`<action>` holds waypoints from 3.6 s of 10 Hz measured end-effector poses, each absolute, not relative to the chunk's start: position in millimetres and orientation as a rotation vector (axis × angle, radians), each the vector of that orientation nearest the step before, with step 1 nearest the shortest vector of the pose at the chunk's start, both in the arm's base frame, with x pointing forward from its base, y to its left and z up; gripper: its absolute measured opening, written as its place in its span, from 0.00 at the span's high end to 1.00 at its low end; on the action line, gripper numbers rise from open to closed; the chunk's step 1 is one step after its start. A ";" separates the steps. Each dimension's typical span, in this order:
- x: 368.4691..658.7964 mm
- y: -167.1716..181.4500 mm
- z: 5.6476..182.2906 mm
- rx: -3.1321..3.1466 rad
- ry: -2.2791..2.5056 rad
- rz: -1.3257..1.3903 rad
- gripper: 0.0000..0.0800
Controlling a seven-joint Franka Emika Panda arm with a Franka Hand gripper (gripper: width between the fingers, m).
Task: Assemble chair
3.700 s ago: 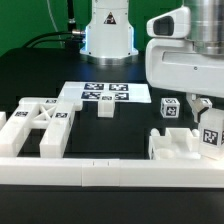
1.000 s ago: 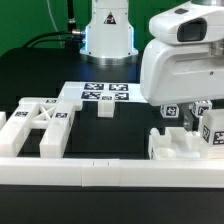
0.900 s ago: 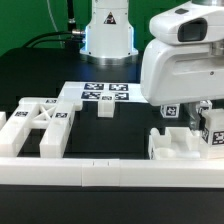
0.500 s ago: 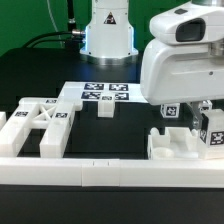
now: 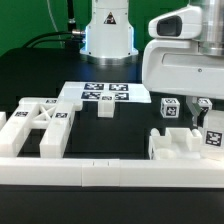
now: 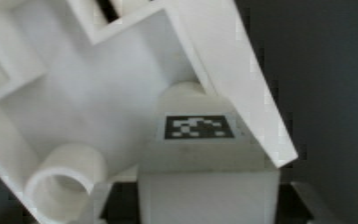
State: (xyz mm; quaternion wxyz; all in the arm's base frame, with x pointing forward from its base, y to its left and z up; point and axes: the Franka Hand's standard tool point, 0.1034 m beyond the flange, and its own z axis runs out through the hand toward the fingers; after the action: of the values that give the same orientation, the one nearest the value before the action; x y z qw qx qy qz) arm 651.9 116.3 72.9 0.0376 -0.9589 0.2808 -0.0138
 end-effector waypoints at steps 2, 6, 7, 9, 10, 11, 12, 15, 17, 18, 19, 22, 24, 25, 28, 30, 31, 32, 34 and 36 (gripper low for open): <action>651.9 115.6 72.7 -2.877 1.049 -0.032 0.64; 650.5 114.5 72.6 -2.659 1.487 -0.011 0.64; 648.0 113.8 72.4 -2.511 1.690 0.003 0.64; 646.2 117.0 72.2 -2.232 1.984 0.034 0.64; 646.4 117.1 72.3 -2.189 2.028 0.035 0.64; 646.4 117.0 72.2 -2.211 2.004 0.033 0.63; 646.1 117.3 71.5 -2.254 1.957 0.031 0.63; 646.8 118.4 71.5 -2.386 1.797 0.023 0.22; 646.8 118.3 71.5 -2.541 1.569 0.001 0.19; 646.4 117.7 71.5 -2.610 1.458 -0.004 0.19; 644.3 116.7 72.6 -2.728 1.279 0.026 0.19; 652.4 117.8 76.8 -2.973 0.720 0.054 0.19; 658.2 118.6 77.6 -3.054 0.404 0.067 0.19; 658.0 120.1 77.6 -3.067 0.302 0.062 0.19; 658.2 118.6 77.0 -3.081 0.038 0.050 0.19; 658.1 118.9 77.0 -3.080 0.055 0.051 0.52; 658.2 118.6 77.1 -3.081 0.055 0.051 0.64; 658.2 118.7 77.0 -3.081 0.055 0.051 0.64; 658.1 118.5 77.0 -3.079 0.106 0.052 0.64; 657.3 116.9 77.0 -3.047 0.399 0.019 0.64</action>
Offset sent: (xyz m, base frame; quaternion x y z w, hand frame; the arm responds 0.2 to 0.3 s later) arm 0.0000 0.0000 0.0000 0.0000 0.0000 0.1296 0.9916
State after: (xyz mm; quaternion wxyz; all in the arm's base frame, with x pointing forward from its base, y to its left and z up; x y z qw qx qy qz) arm 657.3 116.9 77.0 0.0343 -0.9909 0.1296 0.0062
